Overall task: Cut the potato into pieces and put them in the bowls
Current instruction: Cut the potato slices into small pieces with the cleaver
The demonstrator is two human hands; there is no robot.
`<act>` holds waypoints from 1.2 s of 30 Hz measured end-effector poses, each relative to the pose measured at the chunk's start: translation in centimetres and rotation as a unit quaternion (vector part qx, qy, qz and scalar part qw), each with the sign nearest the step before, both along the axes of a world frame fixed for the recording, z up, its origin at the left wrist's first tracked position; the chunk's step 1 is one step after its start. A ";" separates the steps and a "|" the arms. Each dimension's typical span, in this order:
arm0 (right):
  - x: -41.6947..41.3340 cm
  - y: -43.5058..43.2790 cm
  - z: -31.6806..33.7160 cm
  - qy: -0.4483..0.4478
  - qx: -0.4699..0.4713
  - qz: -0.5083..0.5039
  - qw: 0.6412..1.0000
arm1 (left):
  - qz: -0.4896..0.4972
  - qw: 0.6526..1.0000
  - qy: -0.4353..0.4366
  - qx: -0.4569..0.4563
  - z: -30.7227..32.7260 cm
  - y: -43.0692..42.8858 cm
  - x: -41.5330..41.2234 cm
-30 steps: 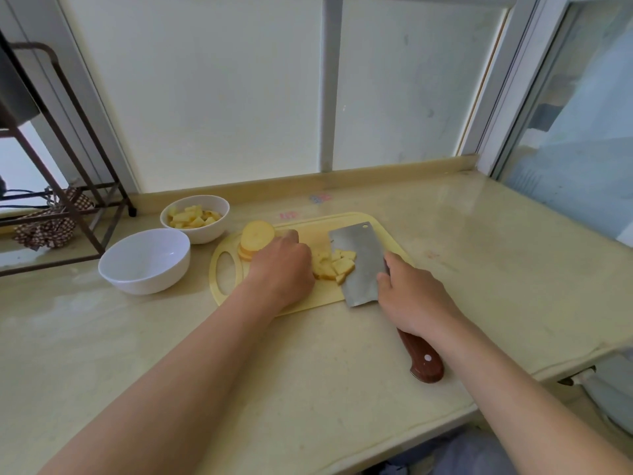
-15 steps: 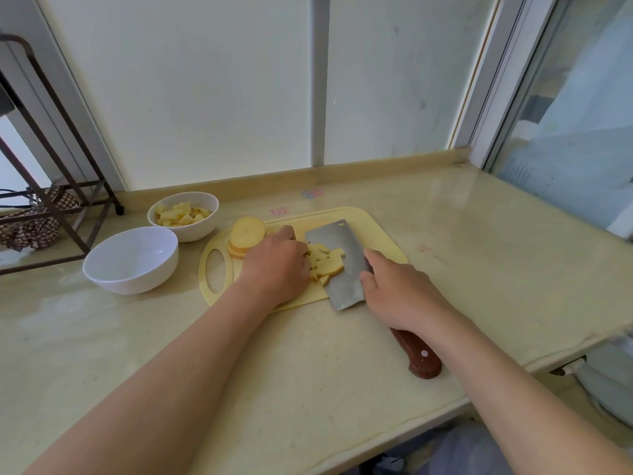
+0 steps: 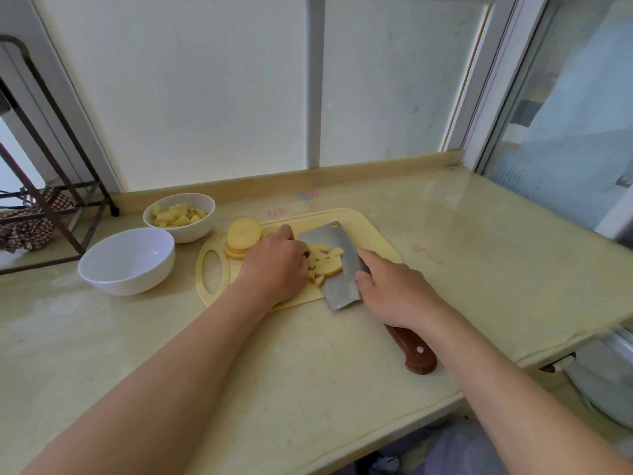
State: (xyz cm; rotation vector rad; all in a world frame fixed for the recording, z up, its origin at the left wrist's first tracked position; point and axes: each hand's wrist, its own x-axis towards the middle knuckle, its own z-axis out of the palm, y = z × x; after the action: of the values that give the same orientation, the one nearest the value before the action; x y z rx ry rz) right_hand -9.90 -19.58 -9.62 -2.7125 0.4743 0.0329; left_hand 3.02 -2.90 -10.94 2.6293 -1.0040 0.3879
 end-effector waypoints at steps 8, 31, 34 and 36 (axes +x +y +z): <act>0.0 0.0 -0.1 -0.006 0.004 -0.004 1.000 | -0.111 0.977 0.183 -0.018 2.1 2.2 0.9; -0.2 0.0 0.1 -0.005 0.013 -0.011 1.000 | -0.120 0.963 0.196 -0.138 1.1 2.1 1.0; -0.3 0.1 0.2 -0.009 0.016 -0.010 1.000 | -0.119 0.962 0.193 -0.155 0.8 1.9 1.1; -0.4 0.1 0.3 -0.009 0.018 -0.009 1.000 | -0.117 0.962 0.189 -0.158 0.8 1.8 1.1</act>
State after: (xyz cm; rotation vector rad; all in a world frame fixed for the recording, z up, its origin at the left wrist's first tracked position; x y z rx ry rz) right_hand -10.25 -19.48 -9.33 -2.6707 0.4889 0.0105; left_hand 4.11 -1.10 -10.13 2.1577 -1.0096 -0.0126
